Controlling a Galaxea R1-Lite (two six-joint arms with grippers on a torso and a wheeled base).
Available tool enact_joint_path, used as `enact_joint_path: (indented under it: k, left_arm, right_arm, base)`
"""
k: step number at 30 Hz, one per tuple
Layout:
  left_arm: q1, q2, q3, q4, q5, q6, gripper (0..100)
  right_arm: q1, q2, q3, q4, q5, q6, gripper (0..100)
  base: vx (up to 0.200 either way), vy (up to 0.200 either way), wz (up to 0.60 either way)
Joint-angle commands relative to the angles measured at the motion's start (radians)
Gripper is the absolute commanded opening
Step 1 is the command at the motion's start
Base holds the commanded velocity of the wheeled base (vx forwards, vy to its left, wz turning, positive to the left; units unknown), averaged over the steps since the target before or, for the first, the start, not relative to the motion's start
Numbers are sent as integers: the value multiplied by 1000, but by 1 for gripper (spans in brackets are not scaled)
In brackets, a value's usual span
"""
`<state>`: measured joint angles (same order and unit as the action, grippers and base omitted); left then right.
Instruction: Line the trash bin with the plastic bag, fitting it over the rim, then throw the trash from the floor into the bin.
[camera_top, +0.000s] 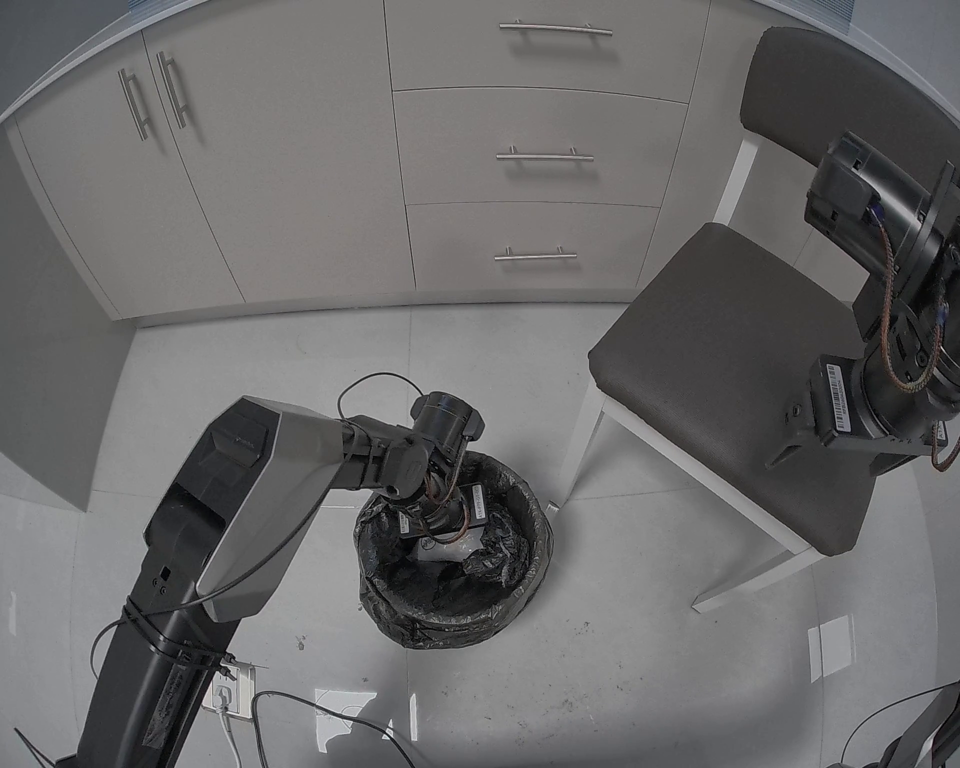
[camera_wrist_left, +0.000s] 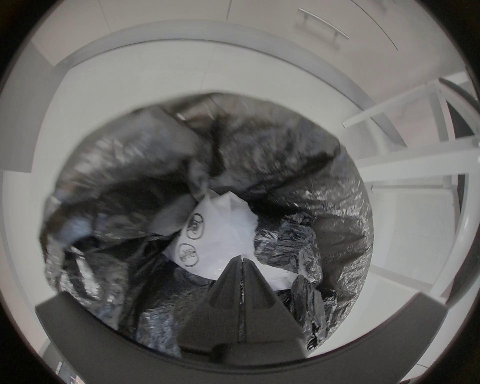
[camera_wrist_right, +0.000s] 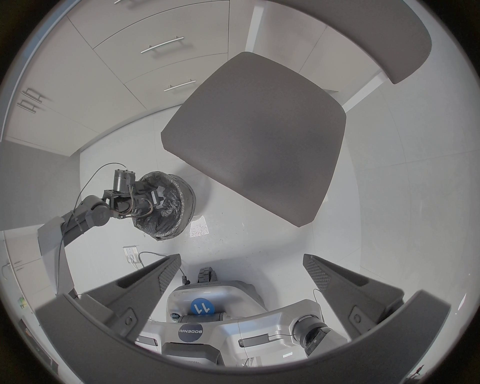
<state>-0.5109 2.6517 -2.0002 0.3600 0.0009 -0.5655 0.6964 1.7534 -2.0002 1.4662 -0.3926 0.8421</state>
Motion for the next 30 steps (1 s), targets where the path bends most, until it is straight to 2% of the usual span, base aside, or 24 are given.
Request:
enact_joint_path:
  k: [1, 5, 12, 23, 30]
  left_arm:
    - [-6, 36, 0, -19, -1, 4, 0]
    - [-3, 91, 0, -76, -9, 90, 0]
    - [14, 159, 0, -121, 1, 170, 0]
    - [35, 189, 0, -133, 4, 167, 0]
    - [37, 137, 0, -115, 24, 167, 0]
  right_arm:
    - [6, 5, 0, 0, 0, -3, 100]
    - [32, 6, 0, -1, 0, -11, 100]
    - [51, 8, 0, -4, 0, -11, 100]
    - [54, 24, 0, -24, 0, -25, 100]
    - [54, 18, 0, -23, 0, -23, 100]
  base:
    - [0, 0, 0]
    - [0, 0, 0]
    - [0, 0, 0]
    - [0, 0, 0]
    - [0, 0, 0]
